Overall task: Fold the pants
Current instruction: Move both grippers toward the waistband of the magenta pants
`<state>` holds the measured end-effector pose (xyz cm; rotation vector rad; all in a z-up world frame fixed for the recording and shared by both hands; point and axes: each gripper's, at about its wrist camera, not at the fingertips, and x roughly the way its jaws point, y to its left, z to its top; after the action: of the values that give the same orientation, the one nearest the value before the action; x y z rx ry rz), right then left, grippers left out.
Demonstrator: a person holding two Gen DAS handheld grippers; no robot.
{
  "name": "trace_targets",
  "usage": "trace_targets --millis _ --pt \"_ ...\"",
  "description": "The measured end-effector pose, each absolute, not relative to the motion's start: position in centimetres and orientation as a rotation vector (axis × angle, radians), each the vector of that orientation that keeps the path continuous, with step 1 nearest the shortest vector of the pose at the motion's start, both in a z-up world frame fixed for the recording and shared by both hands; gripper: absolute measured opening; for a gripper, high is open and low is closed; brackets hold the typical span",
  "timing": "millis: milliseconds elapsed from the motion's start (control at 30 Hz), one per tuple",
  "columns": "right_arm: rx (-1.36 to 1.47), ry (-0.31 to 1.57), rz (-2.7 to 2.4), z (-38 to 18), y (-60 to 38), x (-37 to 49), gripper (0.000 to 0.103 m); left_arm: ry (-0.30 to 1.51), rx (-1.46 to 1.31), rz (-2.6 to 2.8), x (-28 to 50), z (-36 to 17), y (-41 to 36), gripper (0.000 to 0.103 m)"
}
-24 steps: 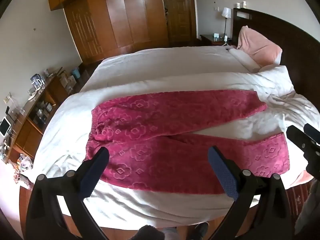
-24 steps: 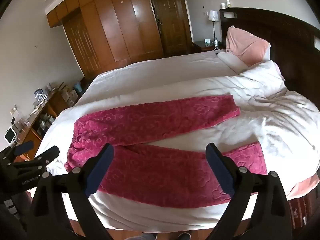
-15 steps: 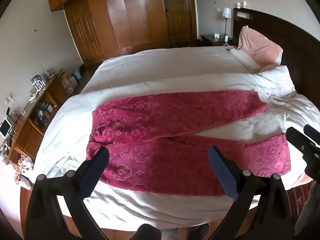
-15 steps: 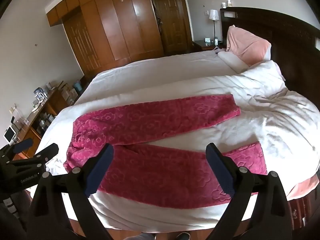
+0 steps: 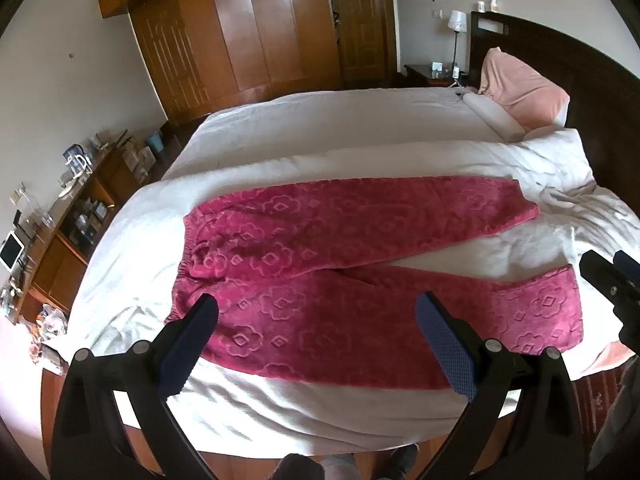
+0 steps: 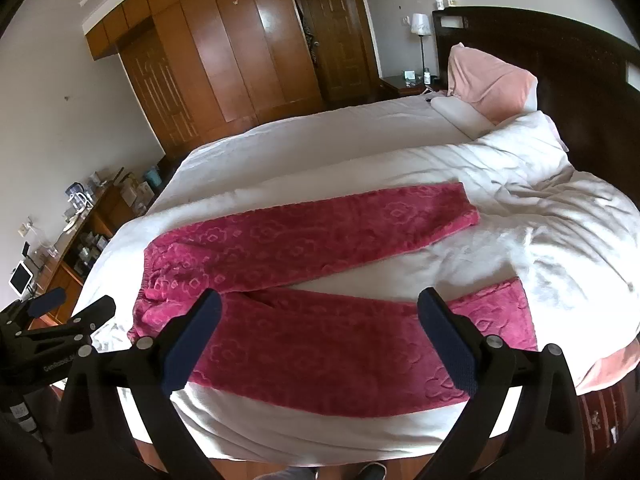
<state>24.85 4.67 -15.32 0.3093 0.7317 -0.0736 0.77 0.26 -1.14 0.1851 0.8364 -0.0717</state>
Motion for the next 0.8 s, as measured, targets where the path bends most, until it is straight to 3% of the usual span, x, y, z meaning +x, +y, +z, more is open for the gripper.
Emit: trace_targets --millis 800 --pt "0.273 0.751 -0.147 -15.1 4.9 23.7 0.1 0.92 0.083 -0.129 1.3 -2.7 1.7 0.098"
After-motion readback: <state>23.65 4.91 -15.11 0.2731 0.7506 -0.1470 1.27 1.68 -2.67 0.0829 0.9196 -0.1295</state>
